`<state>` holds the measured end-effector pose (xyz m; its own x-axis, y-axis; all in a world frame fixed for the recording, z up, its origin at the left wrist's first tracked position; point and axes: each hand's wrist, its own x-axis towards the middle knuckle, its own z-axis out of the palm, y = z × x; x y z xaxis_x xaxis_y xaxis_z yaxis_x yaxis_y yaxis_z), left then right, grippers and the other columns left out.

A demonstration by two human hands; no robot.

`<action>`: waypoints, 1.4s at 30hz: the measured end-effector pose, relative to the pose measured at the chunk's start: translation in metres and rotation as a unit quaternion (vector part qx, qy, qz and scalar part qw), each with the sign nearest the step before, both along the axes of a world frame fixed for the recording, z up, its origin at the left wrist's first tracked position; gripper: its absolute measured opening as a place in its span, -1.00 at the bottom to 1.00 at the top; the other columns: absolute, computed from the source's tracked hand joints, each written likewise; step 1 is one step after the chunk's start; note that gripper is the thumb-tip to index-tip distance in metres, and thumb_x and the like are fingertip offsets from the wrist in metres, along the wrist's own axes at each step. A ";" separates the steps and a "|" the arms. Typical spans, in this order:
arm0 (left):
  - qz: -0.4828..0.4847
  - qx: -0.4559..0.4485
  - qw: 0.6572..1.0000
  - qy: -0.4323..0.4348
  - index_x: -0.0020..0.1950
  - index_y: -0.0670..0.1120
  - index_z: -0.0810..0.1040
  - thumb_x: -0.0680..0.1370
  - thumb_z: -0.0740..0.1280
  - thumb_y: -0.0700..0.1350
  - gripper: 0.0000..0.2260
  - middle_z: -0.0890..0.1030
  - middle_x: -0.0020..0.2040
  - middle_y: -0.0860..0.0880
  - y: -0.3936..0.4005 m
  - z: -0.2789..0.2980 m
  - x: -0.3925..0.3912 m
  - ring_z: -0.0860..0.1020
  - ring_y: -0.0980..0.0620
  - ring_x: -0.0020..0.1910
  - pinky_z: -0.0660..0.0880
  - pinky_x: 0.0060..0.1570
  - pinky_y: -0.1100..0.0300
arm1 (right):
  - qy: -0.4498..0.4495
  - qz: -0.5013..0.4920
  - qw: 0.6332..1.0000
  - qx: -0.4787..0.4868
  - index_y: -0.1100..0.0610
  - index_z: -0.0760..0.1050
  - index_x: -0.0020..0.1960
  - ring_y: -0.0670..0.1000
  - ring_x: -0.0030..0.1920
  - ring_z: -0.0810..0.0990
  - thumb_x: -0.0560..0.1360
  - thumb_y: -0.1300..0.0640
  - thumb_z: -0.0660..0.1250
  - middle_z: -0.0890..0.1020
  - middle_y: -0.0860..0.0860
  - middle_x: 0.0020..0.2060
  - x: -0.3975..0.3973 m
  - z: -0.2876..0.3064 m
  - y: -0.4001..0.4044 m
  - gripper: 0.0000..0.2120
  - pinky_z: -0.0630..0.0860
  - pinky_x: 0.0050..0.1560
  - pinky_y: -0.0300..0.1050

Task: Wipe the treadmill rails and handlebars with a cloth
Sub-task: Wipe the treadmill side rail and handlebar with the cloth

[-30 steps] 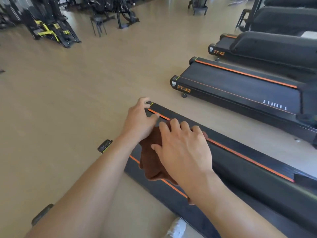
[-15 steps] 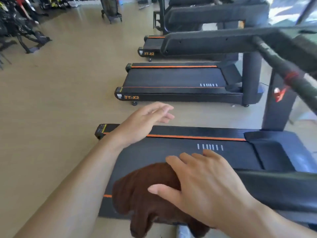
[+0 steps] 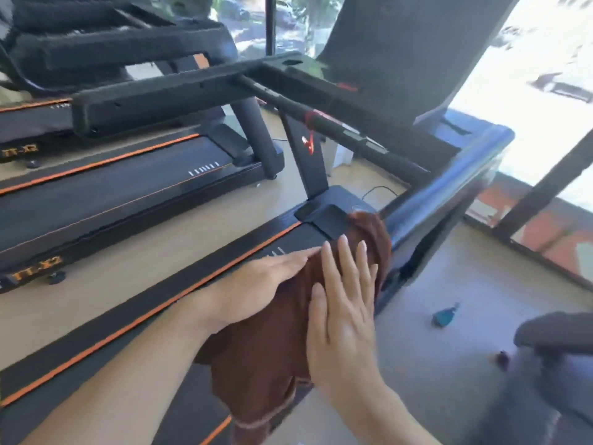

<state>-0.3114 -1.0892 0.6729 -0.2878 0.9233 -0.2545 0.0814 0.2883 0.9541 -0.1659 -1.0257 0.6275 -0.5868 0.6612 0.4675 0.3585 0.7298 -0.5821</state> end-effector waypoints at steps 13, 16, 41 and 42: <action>-0.006 -0.119 0.989 -0.084 0.08 -0.01 0.75 0.59 0.33 0.21 -0.65 0.75 0.03 0.00 0.135 0.006 -0.005 0.69 0.04 0.08 0.57 0.20 0.10 | -0.066 -0.045 0.993 -0.082 -0.16 0.66 0.25 -0.14 0.57 0.21 0.56 -0.01 0.11 0.53 -0.19 0.41 -0.018 0.034 0.164 -0.58 -0.16 0.61 -0.16; -0.048 -0.092 0.992 -0.078 0.33 0.08 0.62 0.66 0.24 0.15 -0.67 0.70 0.18 0.06 0.157 0.009 0.000 0.65 0.09 0.17 0.54 0.26 0.12 | -0.076 -0.066 0.989 -0.108 -0.18 0.56 0.38 -0.12 0.63 -0.02 0.61 0.01 0.13 0.27 -0.14 0.61 -0.014 0.038 0.188 -0.59 -0.25 0.61 -0.15; -0.245 0.017 0.962 -0.123 0.52 0.35 -0.11 0.54 0.15 0.28 -0.37 -0.05 0.64 0.21 0.059 -0.029 -0.022 -0.06 0.24 0.61 -0.04 0.62 0.02 | 0.041 -0.236 0.902 -0.360 -0.12 0.22 0.62 -0.54 0.45 -0.02 0.69 0.19 0.27 -0.08 -0.30 0.62 -0.043 0.061 0.022 -0.44 0.07 0.39 -0.61; -0.267 0.005 0.957 -0.111 0.52 0.33 -0.14 0.59 0.14 0.24 -0.39 -0.07 0.64 0.20 0.039 -0.027 -0.028 -0.07 0.22 0.61 -0.05 0.62 0.00 | 0.024 -0.257 0.899 -0.354 -0.16 0.18 0.61 -0.56 0.45 -0.07 0.69 0.19 0.28 -0.10 -0.31 0.62 -0.048 0.062 0.001 -0.41 0.02 0.46 -0.54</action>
